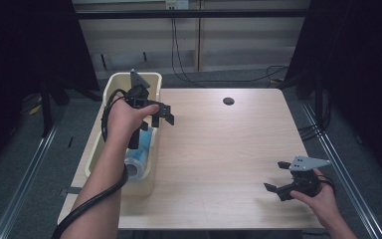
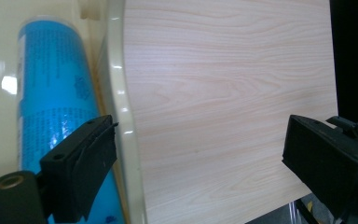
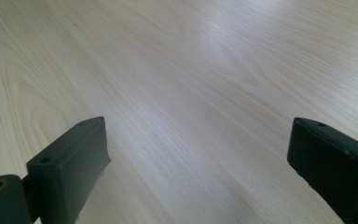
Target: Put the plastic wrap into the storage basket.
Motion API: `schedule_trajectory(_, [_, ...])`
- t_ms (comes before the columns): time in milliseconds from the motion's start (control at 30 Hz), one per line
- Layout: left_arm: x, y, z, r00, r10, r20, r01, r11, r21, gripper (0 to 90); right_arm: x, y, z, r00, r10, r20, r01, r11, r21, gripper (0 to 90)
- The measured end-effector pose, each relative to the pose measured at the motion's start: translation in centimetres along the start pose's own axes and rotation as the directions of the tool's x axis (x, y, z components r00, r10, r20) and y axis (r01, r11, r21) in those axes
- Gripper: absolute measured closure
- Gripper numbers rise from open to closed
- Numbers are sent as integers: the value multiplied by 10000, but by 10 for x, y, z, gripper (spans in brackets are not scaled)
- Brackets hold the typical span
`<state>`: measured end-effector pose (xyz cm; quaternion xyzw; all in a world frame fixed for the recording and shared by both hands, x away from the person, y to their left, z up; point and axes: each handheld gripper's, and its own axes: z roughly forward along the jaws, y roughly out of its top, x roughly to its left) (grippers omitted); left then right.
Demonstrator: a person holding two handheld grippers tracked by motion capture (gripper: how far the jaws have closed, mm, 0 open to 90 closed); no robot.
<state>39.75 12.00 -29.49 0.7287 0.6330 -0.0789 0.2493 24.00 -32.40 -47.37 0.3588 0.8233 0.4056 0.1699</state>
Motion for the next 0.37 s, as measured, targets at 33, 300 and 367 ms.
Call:
schedule_trajectory(33, [-1, 0, 0, 9999, 105, 44, -105, 9999, -8, 89, 0, 0, 0, 10000, 7, -14, -7, 10000, 3, 52])
schedule_trajectory(300, [-11, 1, 1, 9990, 399, 198, -398, 9992, -15, 83, 0, 0, 0, 10000, -38, 5, 38, 10000, -39, 51])
schedule_trajectory(367, [-12, 1, 2, 9991, 379, 213, -379, 9993, -19, 82, 0, 0, 0, 10000, -15, -33, 15, 10000, -42, 51])
